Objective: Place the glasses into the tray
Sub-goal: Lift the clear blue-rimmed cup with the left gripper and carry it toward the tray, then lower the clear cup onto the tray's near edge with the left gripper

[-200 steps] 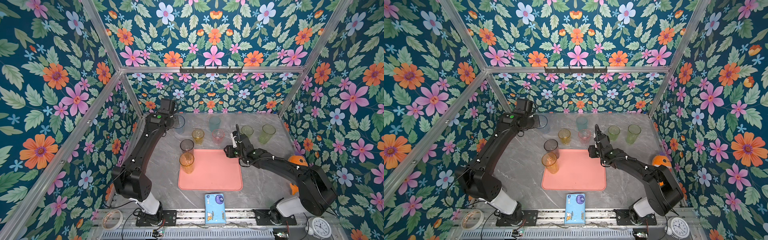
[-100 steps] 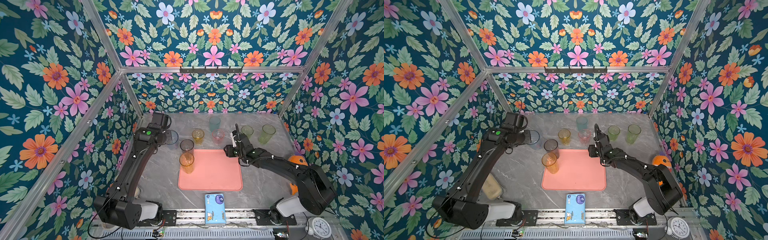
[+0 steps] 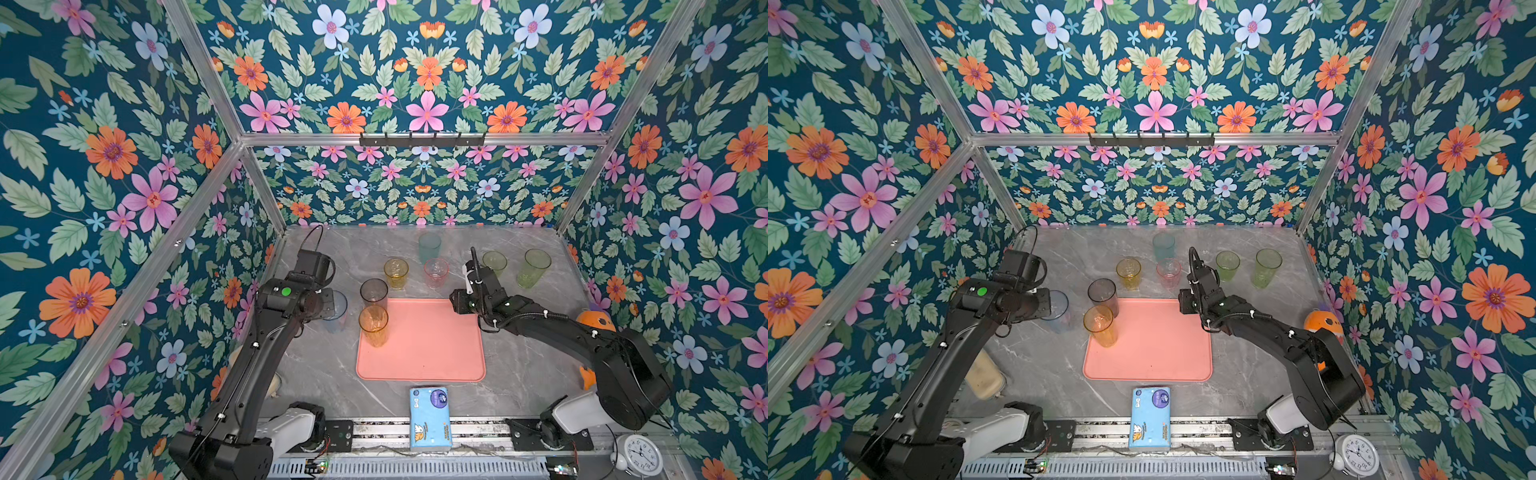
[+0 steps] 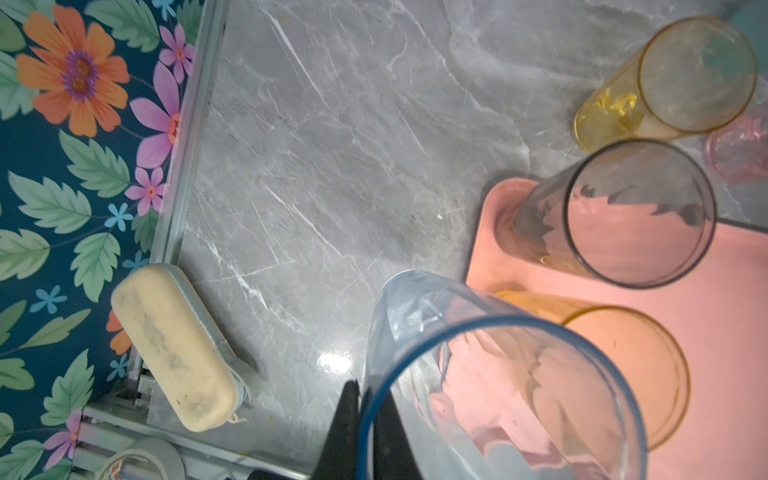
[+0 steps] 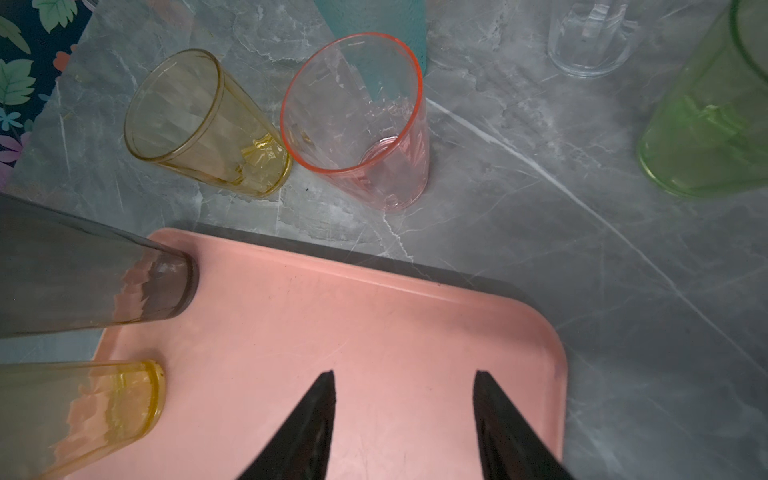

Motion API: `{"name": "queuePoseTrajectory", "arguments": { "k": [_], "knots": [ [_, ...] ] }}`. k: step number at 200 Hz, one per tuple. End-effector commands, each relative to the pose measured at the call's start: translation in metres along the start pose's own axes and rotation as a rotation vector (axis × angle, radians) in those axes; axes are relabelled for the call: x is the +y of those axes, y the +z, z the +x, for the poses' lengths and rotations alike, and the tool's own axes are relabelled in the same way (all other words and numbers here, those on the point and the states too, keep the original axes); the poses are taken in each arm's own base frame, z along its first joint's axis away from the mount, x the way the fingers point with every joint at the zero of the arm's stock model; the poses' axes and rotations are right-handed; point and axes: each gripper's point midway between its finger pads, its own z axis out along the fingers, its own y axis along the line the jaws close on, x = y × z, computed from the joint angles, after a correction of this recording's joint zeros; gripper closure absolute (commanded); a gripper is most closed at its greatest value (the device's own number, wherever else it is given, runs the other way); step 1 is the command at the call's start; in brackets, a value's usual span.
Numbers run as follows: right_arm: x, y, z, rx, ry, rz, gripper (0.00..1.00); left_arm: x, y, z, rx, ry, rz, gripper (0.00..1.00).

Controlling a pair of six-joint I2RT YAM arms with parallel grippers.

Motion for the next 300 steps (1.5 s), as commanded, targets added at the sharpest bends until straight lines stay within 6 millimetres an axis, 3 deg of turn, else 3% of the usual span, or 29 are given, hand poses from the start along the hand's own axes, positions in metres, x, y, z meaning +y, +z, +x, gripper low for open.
{"name": "queuePoseTrajectory", "arguments": {
  "k": [1, 52, 134, 198, 300],
  "knots": [
    [-0.002, 0.001, -0.002, -0.002, -0.013, 0.015, 0.45, 0.000, 0.003, 0.022, 0.068, 0.043, 0.017, 1.00],
    [-0.001, 0.005, -0.001, 0.011, -0.014, 0.017, 0.45, -0.010, 0.000, 0.047, 0.089, 0.064, 0.100, 1.00],
    [-0.003, 0.008, -0.001, 0.012, -0.014, 0.029, 0.45, -0.018, 0.015, 0.085, 0.120, -0.022, 0.179, 1.00],
    [-0.004, 0.014, -0.001, 0.026, -0.004, 0.046, 0.45, -0.022, 0.026, 0.098, 0.101, -0.063, 0.179, 1.00],
    [-0.005, 0.014, 0.000, 0.029, -0.012, 0.048, 0.45, -0.045, 0.032, 0.104, 0.071, -0.054, 0.191, 1.00]
  ]
}}
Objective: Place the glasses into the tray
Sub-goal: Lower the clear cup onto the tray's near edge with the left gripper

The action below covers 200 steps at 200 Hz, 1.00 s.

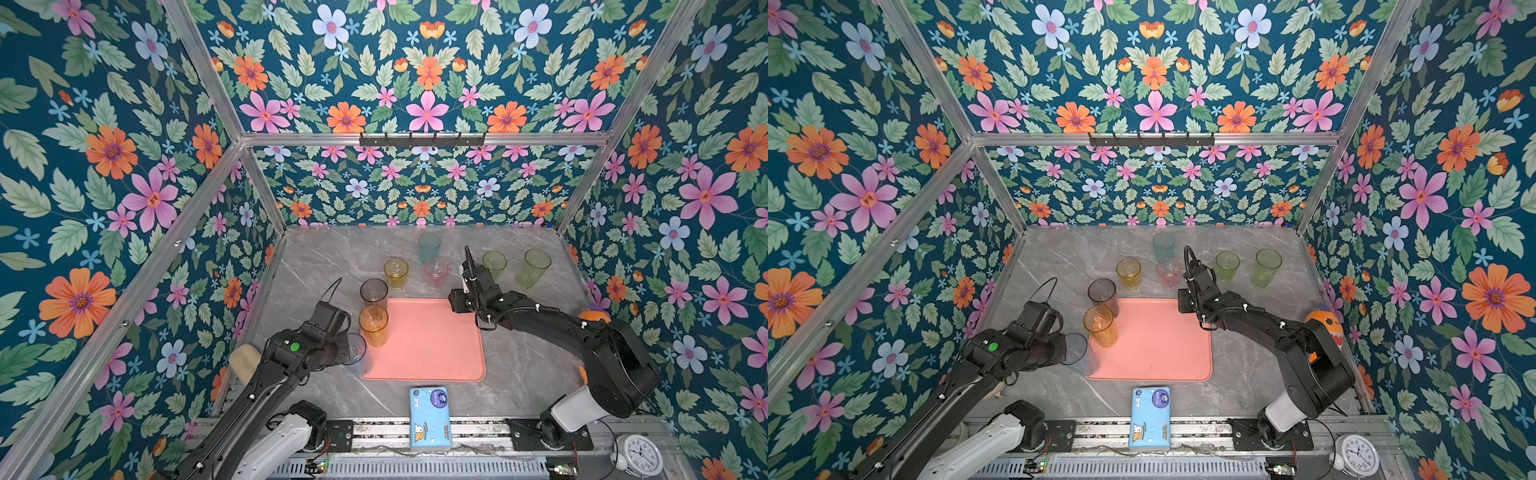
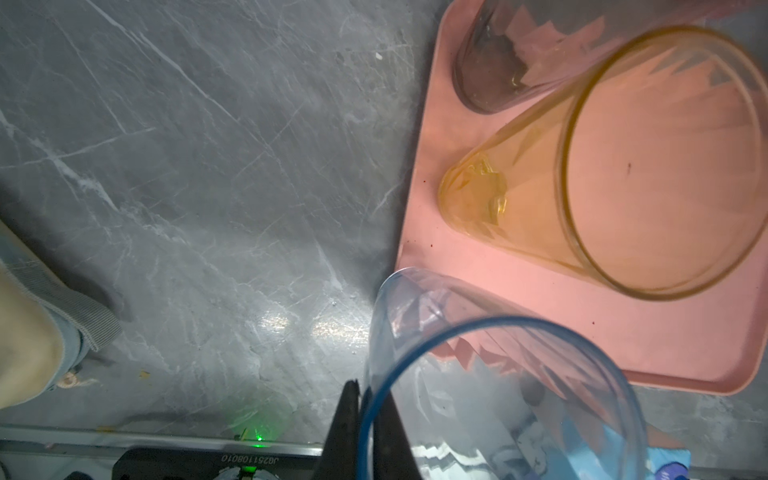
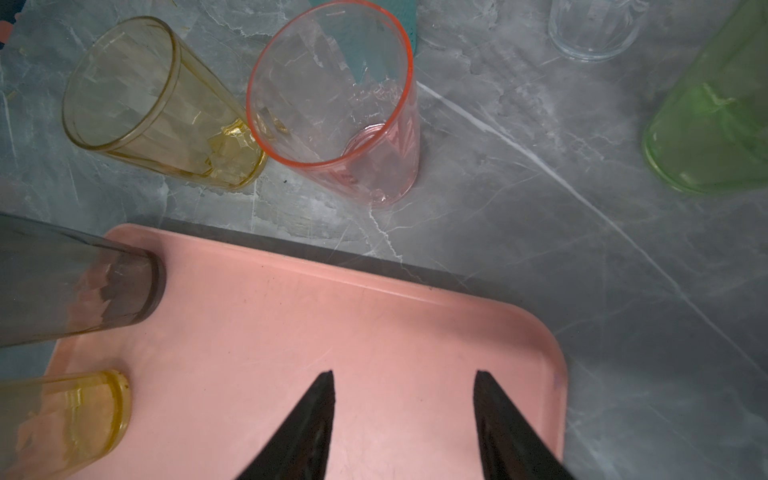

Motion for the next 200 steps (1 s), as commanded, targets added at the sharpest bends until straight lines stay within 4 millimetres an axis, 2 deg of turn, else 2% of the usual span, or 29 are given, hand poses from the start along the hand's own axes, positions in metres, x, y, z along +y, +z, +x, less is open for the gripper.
{"name": "queuePoseTrajectory", "arguments": {
  "k": [1, 59, 121, 200],
  "knots": [
    [0.000, -0.001, -0.003, -0.012, 0.003, 0.008, 0.45, -0.004, 0.002, -0.004, -0.024, -0.022, -0.004, 1.00],
    [0.001, 0.000, -0.003, -0.008, 0.001, 0.003, 0.45, -0.018, 0.004, -0.002, -0.022, 0.012, -0.004, 1.00],
    [0.001, -0.002, -0.003, -0.006, 0.002, 0.001, 0.45, -0.018, -0.004, -0.003, -0.034, 0.018, -0.020, 1.00],
    [-0.001, -0.003, -0.003, -0.005, 0.001, 0.007, 0.45, -0.028, 0.000, 0.000, -0.020, 0.038, -0.002, 1.00]
  ]
}}
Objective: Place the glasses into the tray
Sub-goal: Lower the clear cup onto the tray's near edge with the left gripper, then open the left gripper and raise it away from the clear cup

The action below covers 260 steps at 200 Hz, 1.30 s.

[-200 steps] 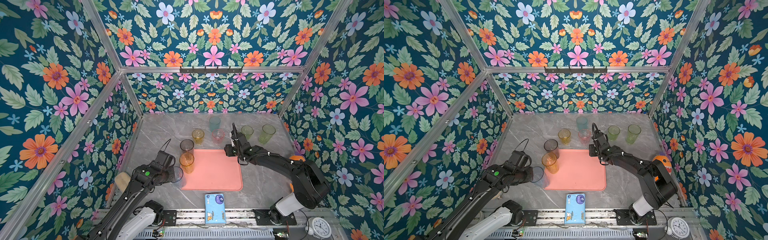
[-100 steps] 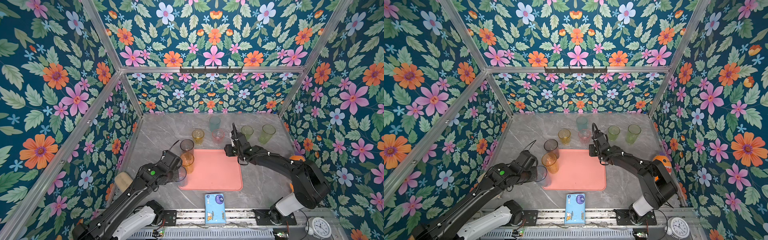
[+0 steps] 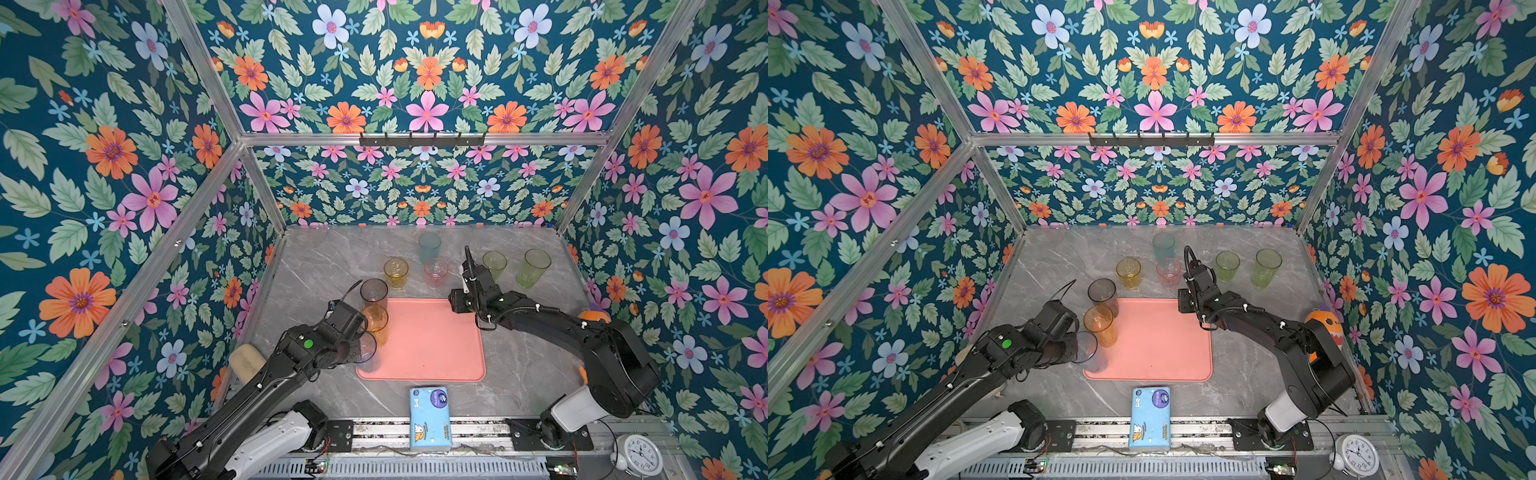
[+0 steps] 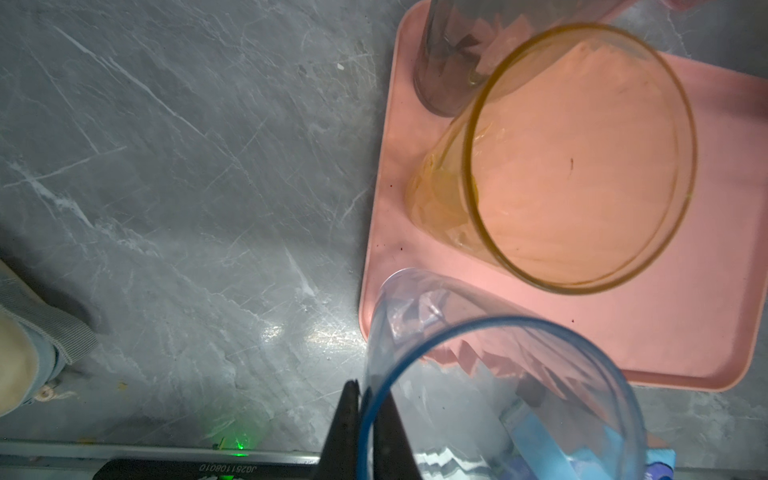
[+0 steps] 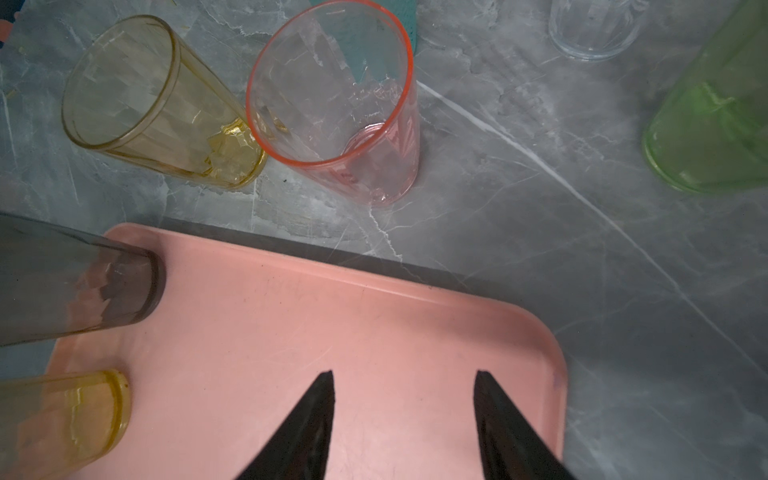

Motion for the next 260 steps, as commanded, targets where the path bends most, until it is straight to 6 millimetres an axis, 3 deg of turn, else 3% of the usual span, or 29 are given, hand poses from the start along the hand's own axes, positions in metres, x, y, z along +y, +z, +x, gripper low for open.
{"name": "queuePoseTrajectory", "arguments": {
  "k": [1, 166, 260],
  "knots": [
    [-0.001, -0.003, -0.003, -0.007, 0.002, 0.007, 0.45, -0.003, 0.000, -0.001, -0.007, -0.004, 0.003, 1.00],
    [-0.001, -0.004, -0.004, -0.009, 0.002, 0.011, 0.44, -0.020, 0.014, 0.005, -0.006, 0.078, -0.031, 1.00],
    [-0.001, -0.006, -0.004, -0.017, 0.003, 0.009, 0.44, -0.022, 0.007, -0.005, -0.027, 0.090, -0.055, 0.66]
  ]
}}
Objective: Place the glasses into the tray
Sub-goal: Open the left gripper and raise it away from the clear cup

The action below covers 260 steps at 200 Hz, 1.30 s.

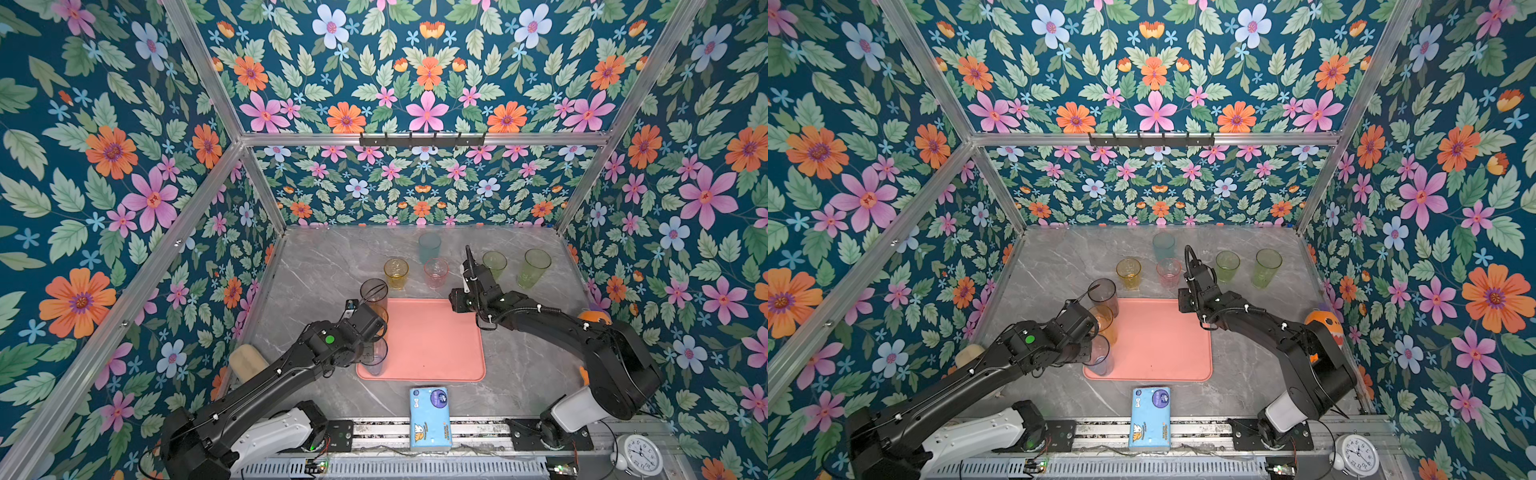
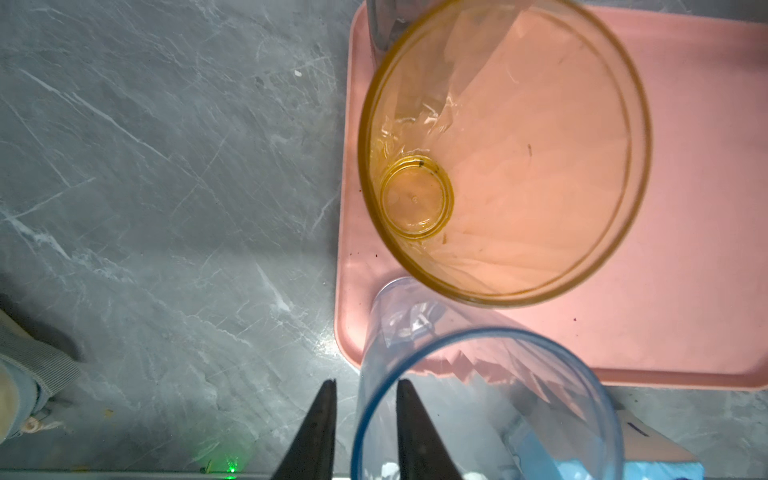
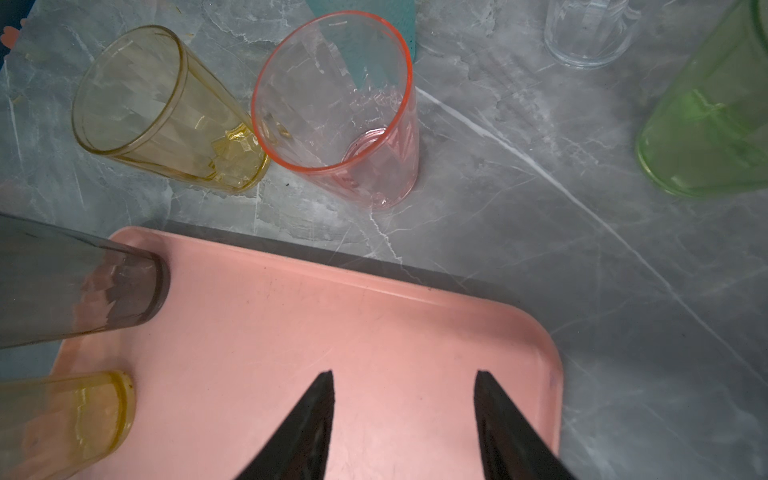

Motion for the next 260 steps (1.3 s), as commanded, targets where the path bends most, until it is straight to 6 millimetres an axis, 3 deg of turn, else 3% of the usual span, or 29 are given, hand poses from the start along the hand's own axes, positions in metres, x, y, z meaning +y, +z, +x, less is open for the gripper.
{"name": "queuePoseTrajectory", "arguments": {
  "k": [1, 50, 82, 127, 159, 186, 221, 260],
  "knots": [
    [-0.001, -0.003, -0.001, -0.006, 0.002, 0.008, 0.44, 0.005, -0.004, -0.003, -0.010, 0.006, -0.030, 0.66],
    [-0.002, -0.004, -0.002, -0.009, 0.002, 0.012, 0.45, 0.010, -0.038, -0.027, -0.101, -0.021, -0.025, 0.58],
    [0.000, -0.011, -0.004, -0.040, 0.005, -0.010, 0.44, 0.025, -0.047, -0.041, -0.132, 0.005, -0.144, 0.45],
    [-0.002, -0.015, -0.004, -0.052, 0.003, -0.007, 0.44, 0.022, -0.059, -0.078, -0.194, 0.064, -0.189, 0.41],
    [-0.003, -0.016, -0.005, -0.057, -0.001, 0.002, 0.44, 0.025, -0.051, -0.104, -0.215, 0.047, -0.160, 0.39],
    [-0.002, -0.020, -0.007, -0.061, 0.000, -0.006, 0.44, 0.042, -0.039, -0.125, -0.237, -0.021, -0.126, 0.37],
    [0.001, -0.034, -0.010, -0.066, 0.048, -0.032, 0.44, 0.065, -0.040, -0.160, -0.334, -0.113, -0.129, 0.32],
    [0.002, -0.050, -0.014, -0.055, 0.096, -0.031, 0.42, 0.074, -0.024, -0.172, -0.359, -0.146, -0.135, 0.23]
  ]
}}
